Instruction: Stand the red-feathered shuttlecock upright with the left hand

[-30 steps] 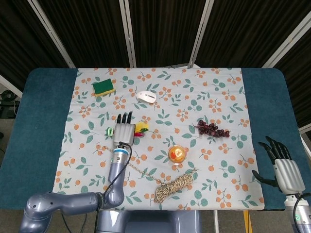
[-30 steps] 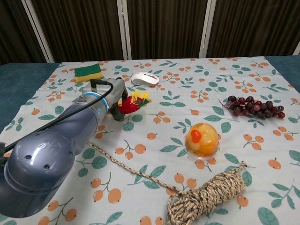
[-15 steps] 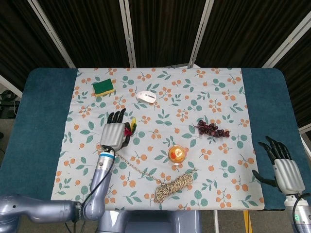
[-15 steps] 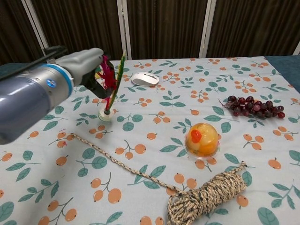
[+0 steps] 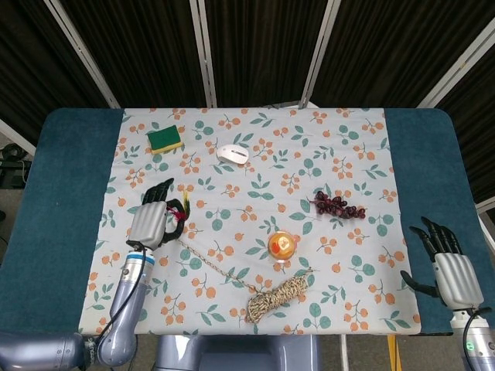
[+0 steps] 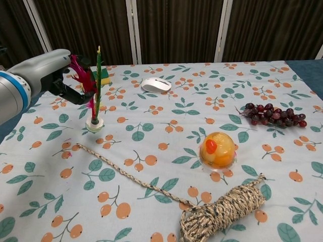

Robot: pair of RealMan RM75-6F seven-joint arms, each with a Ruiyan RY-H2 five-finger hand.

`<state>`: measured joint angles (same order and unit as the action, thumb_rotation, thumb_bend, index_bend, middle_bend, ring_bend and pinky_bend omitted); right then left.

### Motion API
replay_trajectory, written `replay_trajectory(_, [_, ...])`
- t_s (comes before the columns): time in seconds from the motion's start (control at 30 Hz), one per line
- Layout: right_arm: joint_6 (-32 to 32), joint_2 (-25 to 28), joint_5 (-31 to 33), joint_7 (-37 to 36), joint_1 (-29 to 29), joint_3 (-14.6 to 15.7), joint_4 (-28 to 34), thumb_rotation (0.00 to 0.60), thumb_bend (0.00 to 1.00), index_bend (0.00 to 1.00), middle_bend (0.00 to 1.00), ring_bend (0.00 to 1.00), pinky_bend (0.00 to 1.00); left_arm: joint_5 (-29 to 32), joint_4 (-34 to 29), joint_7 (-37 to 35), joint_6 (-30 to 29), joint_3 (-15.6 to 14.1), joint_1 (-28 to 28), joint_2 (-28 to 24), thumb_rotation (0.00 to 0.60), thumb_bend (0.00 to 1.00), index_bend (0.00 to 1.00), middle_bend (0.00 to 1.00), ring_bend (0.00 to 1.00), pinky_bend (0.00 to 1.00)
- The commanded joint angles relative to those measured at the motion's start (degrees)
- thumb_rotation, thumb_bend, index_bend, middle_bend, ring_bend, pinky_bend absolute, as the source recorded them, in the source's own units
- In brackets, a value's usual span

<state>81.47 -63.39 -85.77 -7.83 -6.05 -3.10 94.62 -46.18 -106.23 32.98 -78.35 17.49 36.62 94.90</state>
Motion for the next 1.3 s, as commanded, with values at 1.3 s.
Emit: replay_trajectory(1.3, [-0.62,0.12,0.66,-0.43,-0.08,-0.11,0.38,0.600,0.16,0.15,0.00,0.00,0.00,0.42,4.48,-25.16,13.97,0.16,-3.23,1.11,0.600,0.40,0.26,0.00,0.00,0.00])
